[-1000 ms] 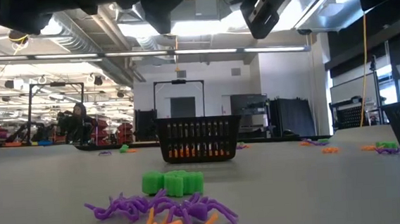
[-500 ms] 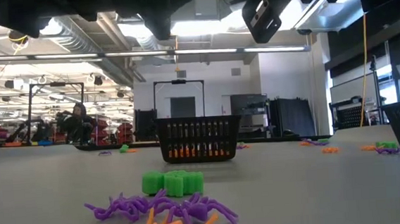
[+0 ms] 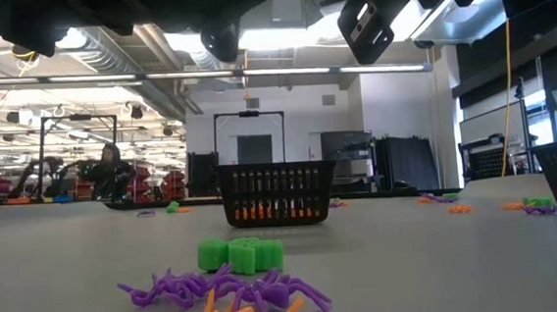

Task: Sort Halloween decoration
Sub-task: Put the violet spider toy into the bottom left black bin

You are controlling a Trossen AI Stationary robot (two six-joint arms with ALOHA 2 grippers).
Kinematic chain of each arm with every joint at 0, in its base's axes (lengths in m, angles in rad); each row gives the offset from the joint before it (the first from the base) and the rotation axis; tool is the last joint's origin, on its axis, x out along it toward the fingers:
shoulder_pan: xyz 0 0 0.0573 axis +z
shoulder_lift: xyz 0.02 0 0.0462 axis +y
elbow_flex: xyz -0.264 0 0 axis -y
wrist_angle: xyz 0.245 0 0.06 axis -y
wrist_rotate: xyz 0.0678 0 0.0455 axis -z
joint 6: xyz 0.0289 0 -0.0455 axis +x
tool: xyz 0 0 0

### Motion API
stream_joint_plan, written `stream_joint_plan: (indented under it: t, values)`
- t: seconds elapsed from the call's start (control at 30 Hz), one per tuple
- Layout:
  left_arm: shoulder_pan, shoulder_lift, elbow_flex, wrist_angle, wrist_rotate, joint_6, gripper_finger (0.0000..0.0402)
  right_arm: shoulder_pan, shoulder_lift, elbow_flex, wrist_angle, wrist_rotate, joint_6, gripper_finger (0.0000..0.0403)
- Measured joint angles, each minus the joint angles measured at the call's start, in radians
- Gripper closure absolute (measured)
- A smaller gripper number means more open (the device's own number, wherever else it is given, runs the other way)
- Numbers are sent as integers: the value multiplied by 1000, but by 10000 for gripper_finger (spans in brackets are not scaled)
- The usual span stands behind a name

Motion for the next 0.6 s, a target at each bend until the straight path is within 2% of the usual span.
stream_joint_plan:
  t: [0.1,0.17,0.33,0.5,0.6]
  values:
    - [0,0,0,-2,0,0,401,0,0,0,2,-4,20,398]
    - [0,0,0,-3,1,0,401,0,0,0,13,-46,25,385]
    - [0,0,0,-3,1,0,401,1,-1,40,-26,-100,50,316]
    - [0,-5,-2,-36,-3,-1,401,2,-1,131,-249,-84,40,238]
    - [0,-55,-2,-179,-42,-26,401,1,-1,204,-423,-69,37,215]
